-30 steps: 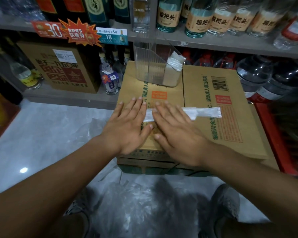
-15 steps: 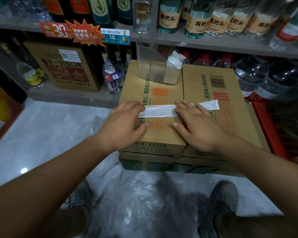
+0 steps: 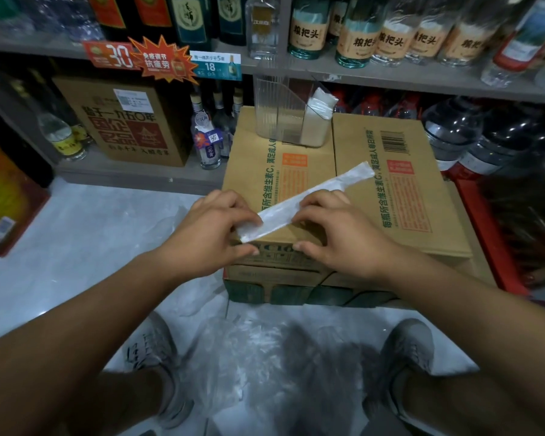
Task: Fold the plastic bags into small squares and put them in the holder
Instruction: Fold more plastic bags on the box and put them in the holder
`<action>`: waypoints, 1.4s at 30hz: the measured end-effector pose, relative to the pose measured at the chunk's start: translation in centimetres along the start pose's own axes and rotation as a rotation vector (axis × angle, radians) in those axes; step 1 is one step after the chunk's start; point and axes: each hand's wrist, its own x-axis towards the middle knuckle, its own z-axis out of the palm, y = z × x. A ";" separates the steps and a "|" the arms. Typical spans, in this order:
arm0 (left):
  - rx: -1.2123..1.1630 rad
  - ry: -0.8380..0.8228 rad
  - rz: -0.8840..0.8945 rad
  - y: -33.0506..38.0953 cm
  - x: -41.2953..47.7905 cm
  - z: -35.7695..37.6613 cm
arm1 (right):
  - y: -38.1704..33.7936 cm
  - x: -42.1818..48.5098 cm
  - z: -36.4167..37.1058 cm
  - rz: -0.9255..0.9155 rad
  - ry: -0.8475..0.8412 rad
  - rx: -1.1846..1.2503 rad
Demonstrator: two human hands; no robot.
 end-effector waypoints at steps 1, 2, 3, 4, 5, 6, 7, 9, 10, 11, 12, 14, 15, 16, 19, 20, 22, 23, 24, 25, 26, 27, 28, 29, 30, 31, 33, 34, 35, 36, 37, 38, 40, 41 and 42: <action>-0.018 0.015 0.007 0.0 -0.1 0.0 | -0.1 0.0 0.1 -0.009 0.010 0.001; -0.035 0.022 0.018 0.0 -0.2 -0.1 | -0.2 -0.1 0.1 -0.015 0.018 0.009; -0.053 0.023 0.028 0.0 -0.3 -0.2 | -0.3 -0.1 0.2 -0.019 0.024 0.018; -0.077 0.027 0.033 0.2 -0.4 -0.3 | -0.4 -0.2 0.2 -0.021 0.031 0.024; -0.107 0.035 0.033 0.3 -0.4 -0.4 | -0.5 -0.2 0.3 -0.022 0.040 0.023; -0.143 0.045 0.032 0.4 -0.4 -0.5 | -0.7 -0.2 0.4 -0.021 0.054 0.019; -0.183 0.059 0.031 0.6 -0.4 -0.6 | -0.8 -0.2 0.5 -0.016 0.072 0.016; -0.304 0.083 0.015 1.3 -0.1 -0.7 | -1.2 -0.2 0.6 0.003 0.115 0.026; -0.393 0.087 -0.010 1.8 0.1 -0.8 | -1.3 -0.2 0.7 0.015 0.132 0.037; -0.482 0.091 -0.041 2.4 0.3 -1.0 | -1.5 -0.1 0.7 0.028 0.139 0.051; -0.568 0.095 -0.075 3.0 0.5 -1.2 | -1.6 -0.1 0.8 0.039 0.142 0.071; -0.712 0.088 -0.130 3.9 0.9 -1.4 | -1.7 -0.2 0.7 0.068 0.163 0.135; -0.766 0.071 -0.141 4.1 1.0 -1.4 | -1.7 -0.2 0.6 0.099 0.178 0.193; -0.813 0.037 -0.145 4.1 1.2 -1.4 | -1.8 -0.2 0.5 0.143 0.193 0.273; -0.902 -0.097 -0.175 4.0 1.7 -0.9 | -2.0 -0.1 0.2 0.289 0.241 0.547; -0.889 -0.120 -0.193 3.9 1.8 -0.6 | -2.1 0.0 0.1 0.320 0.255 0.623; -0.805 -0.116 -0.206 3.7 2.0 0.1 | -2.2 0.1 0.1 0.366 0.270 0.765; -0.772 -0.102 -0.212 3.6 2.2 0.5 | -2.1 0.2 0.1 0.400 0.269 0.826; -0.751 -0.087 -0.219 3.4 2.3 0.8 | -2.0 0.2 0.2 0.439 0.264 0.879; -0.730 -0.075 -0.226 3.3 2.5 1.0 | -1.9 0.3 0.2 0.477 0.253 0.934; -0.701 -0.067 -0.227 3.3 2.7 1.2 | -1.8 0.4 0.1 0.508 0.238 0.995; -0.665 -0.061 -0.224 3.3 2.9 1.4 | -1.6 0.6 -0.1 0.528 0.221 1.066; -0.616 -0.059 -0.223 3.3 3.0 1.5 | -1.4 0.9 -0.2 0.533 0.209 1.112; -0.565 -0.060 -0.227 3.4 3.2 1.5 | -1.2 1.3 -0.6 0.539 0.210 1.126; -0.524 -0.061 -0.238 3.4 3.3 1.6 | -1.0 1.8 -0.9 0.543 0.220 1.118; -0.502 -0.058 -0.249 3.3 3.4 1.7 | -0.7 2.3 -1.4 0.546 0.246 1.101; -0.490 -0.048 -0.271 3.1 3.7 1.9 | -0.1 3.4 -2.3 0.549 0.310 1.032; -0.488 -0.049 -0.276 3.1 3.9 2.0 | 0.2 3.9 -2.8 0.558 0.321 0.989; -0.483 -0.051 -0.278 3.0 4.1 2.1 | 0.5 4.4 -3.2 0.573 0.320 0.943; -0.472 -0.051 -0.279 3.0 4.3 2.2 | 0.8 4.9 -3.5 0.572 0.322 0.878; -0.459 -0.050 -0.279 3.0 4.4 2.1 | 1.3 5.4 -3.6 0.555 0.330 0.811; -0.445 -0.049 -0.281 3.1 4.6 2.1 | 1.9 5.8 -3.6 0.527 0.330 0.740; -0.417 -0.049 -0.279 3.3 4.8 2.0 | 2.6 6.6 -3.5 0.488 0.289 0.608; -0.399 -0.048 -0.277 3.3 4.8 1.9 | 3.0 6.9 -3.4 0.472 0.256 0.547; -0.384 -0.048 -0.275 3.2 4.9 1.9 | 3.3 7.2 -3.2 0.453 0.230 0.495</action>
